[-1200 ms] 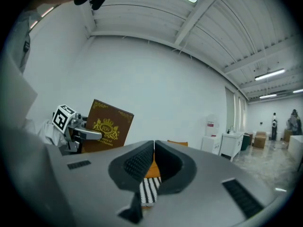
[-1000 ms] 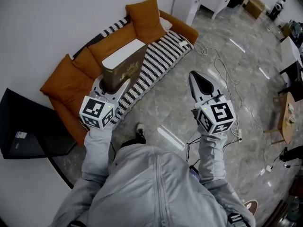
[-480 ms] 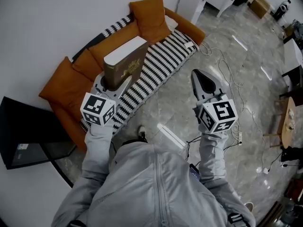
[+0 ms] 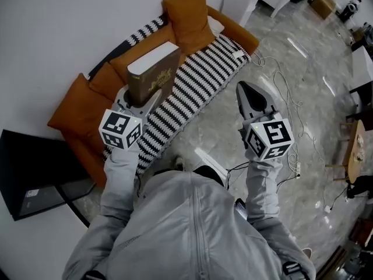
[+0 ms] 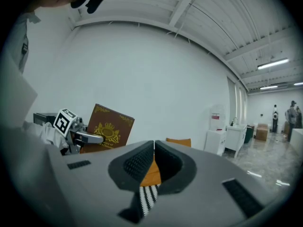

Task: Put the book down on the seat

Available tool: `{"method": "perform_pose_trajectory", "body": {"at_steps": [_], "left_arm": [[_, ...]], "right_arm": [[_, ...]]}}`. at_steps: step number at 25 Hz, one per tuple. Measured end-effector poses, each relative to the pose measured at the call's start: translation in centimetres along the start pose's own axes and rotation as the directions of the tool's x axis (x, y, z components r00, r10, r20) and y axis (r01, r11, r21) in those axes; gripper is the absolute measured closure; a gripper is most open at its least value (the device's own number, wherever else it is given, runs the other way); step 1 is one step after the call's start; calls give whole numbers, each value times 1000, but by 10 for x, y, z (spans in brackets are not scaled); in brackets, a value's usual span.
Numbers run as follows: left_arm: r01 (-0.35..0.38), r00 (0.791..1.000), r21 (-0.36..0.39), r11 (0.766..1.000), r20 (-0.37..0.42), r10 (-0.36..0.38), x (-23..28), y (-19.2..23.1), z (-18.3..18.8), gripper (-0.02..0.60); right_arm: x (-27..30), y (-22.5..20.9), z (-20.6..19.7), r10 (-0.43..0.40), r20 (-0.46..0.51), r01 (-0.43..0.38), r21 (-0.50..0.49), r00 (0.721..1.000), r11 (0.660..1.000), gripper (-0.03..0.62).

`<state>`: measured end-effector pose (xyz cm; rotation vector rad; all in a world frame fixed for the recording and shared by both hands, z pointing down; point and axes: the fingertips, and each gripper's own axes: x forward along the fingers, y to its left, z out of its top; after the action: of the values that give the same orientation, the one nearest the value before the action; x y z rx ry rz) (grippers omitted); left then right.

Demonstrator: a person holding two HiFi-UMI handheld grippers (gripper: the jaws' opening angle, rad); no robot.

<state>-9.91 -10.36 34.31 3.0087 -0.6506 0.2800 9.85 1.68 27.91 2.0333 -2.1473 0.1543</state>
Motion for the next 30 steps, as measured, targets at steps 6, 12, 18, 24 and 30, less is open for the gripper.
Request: {"method": "perform_pose_trajectory", "body": {"at_steps": [6, 12, 18, 24, 30], "left_arm": [[8, 1000, -17, 1000, -29, -8, 24, 20, -10, 351], [0, 997, -42, 999, -72, -3, 66, 43, -25, 351], [12, 989, -78, 997, -144, -23, 130, 74, -50, 351], [4, 976, -114, 993, -216, -29, 198, 107, -76, 351], [5, 955, -169, 986, -290, -55, 253, 139, -116, 351]], "right_arm": [[28, -12, -8, -3, -26, 3, 10, 1000, 1000, 563], [69, -40, -21, 24, -51, -23, 31, 998, 999, 563], [139, -79, -41, 61, -97, -61, 2, 993, 998, 563], [209, -112, -77, 112, -174, -106, 46, 978, 993, 563], [271, -138, -116, 143, -239, -125, 89, 960, 988, 563]]}}
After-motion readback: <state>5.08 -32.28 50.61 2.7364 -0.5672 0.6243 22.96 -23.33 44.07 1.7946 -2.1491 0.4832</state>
